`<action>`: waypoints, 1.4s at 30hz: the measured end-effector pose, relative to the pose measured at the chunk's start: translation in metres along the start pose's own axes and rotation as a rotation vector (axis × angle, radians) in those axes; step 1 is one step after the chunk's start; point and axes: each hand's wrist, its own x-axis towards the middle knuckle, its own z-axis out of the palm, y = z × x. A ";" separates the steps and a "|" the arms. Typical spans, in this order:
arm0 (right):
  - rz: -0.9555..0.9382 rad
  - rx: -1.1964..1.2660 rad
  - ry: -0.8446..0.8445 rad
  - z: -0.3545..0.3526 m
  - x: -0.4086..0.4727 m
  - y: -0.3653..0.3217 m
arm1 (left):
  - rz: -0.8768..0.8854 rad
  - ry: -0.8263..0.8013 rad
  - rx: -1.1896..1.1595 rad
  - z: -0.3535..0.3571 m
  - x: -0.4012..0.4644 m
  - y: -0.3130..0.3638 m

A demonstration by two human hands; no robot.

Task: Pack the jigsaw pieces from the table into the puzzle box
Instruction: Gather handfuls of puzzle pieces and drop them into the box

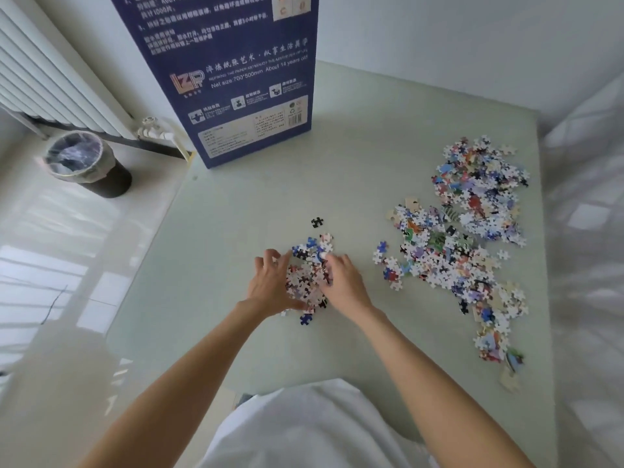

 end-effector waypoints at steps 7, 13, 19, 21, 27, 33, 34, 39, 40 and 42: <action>-0.215 -0.346 -0.109 -0.031 0.083 -0.005 | 0.021 0.062 0.087 0.003 -0.016 -0.017; -0.284 -0.379 -0.268 -0.018 0.054 -0.005 | -0.053 0.117 -0.072 0.009 -0.033 -0.031; -0.291 -0.367 -0.246 -0.002 -0.004 0.011 | 0.009 0.100 -0.188 0.005 -0.021 -0.020; -0.180 -0.397 -0.164 0.002 -0.009 0.009 | 0.034 0.066 -0.169 0.006 -0.022 -0.016; -0.114 -0.273 -0.113 0.012 0.000 -0.011 | 0.058 0.019 -0.095 0.015 -0.024 -0.005; -0.137 -0.322 -0.186 0.007 0.008 -0.016 | 0.061 0.123 -0.202 0.018 -0.020 -0.006; -0.144 -0.347 -0.183 0.006 0.009 -0.015 | 0.061 0.130 -0.231 0.018 -0.019 -0.008; -0.164 -0.419 -0.128 0.005 0.008 -0.015 | 0.058 0.157 -0.251 0.017 -0.018 -0.011; -0.155 -0.404 -0.128 0.006 0.007 -0.015 | 0.056 0.166 -0.244 0.018 -0.018 -0.010; -0.131 -0.349 -0.134 0.009 0.004 -0.016 | 0.053 0.167 -0.223 0.019 -0.018 -0.009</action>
